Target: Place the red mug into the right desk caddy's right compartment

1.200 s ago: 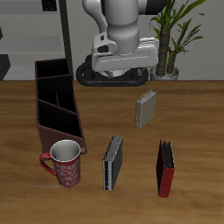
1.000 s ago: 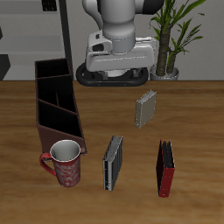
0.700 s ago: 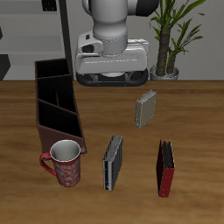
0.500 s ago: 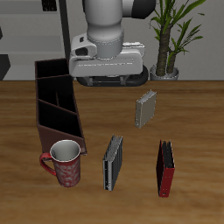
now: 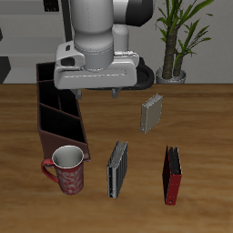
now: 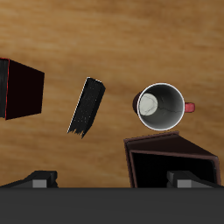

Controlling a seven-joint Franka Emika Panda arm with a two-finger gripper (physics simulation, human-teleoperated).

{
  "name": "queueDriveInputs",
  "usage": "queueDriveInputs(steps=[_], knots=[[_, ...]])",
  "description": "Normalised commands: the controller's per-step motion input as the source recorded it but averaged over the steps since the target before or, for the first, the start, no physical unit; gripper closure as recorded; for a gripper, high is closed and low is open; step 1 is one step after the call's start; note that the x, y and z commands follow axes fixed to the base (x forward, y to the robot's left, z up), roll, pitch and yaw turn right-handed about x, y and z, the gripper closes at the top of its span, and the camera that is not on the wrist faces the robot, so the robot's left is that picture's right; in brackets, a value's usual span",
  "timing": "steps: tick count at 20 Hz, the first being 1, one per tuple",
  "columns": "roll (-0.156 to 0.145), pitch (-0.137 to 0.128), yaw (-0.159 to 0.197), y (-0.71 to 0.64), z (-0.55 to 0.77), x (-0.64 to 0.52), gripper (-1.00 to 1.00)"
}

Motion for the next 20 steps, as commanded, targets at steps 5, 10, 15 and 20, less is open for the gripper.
queueDriveInputs(steps=[5,10,15,20], knots=[[-0.02,-0.035,0.024,-0.13,-0.04,0.2,-1.0],[0.064,-0.023,0.02,-0.05,-0.12,0.15,-1.0],[0.039,-0.015,0.025,-0.07,-0.17,0.13,-1.0],[-0.001,-0.01,0.027,-0.11,-0.21,0.08,-1.0]])
